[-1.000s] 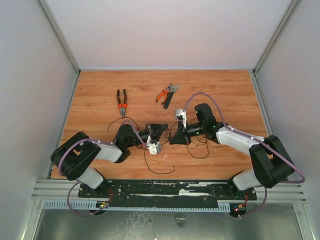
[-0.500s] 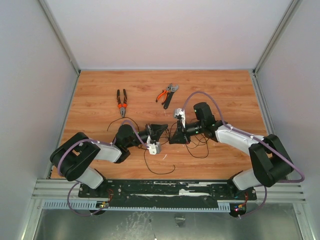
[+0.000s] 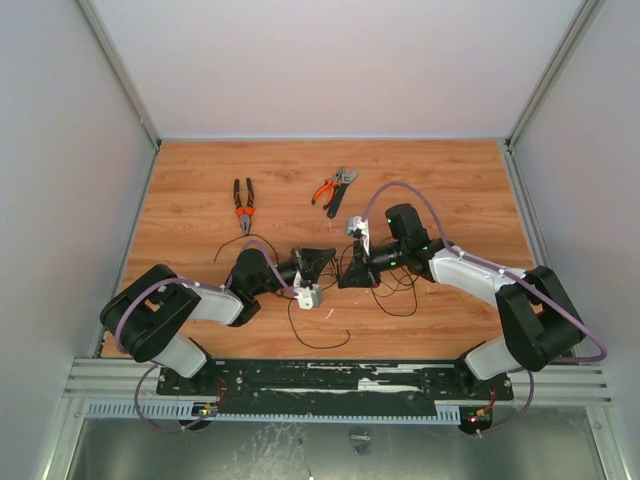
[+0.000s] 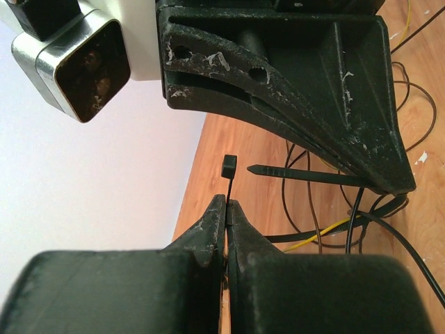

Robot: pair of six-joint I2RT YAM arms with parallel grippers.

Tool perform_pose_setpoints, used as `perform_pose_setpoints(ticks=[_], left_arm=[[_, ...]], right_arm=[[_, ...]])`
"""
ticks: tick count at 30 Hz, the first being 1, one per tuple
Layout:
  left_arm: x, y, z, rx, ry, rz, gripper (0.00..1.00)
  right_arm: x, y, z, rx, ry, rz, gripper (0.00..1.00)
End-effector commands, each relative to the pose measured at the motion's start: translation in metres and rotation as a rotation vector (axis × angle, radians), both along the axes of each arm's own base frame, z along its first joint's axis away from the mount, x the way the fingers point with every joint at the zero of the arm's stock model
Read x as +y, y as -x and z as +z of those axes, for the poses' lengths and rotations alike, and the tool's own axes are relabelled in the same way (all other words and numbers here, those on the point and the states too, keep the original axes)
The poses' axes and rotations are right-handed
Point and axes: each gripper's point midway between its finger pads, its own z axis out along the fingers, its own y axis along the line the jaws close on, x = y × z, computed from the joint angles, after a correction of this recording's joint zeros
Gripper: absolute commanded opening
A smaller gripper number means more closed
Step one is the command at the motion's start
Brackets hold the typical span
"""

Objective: Zip-tie the wires
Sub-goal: Tie the cable at the center of the board.

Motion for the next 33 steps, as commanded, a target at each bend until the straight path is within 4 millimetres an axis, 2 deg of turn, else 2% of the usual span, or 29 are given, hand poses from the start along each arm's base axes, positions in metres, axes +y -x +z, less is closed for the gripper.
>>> perform_pose_setpoints(ticks=[1,33], left_arm=[[0.003,-0.001,0.013,-0.050,0.020,0.007,0.00],[0.002,-0.003,0.008,-0.052,0.009,0.015,0.00]], right_arm=[[0.005,-0.004,0.010,-0.023,-0.013,0.009,0.00],[0.008,-0.006,0.021,-0.028,-0.031,0.023,0.00]])
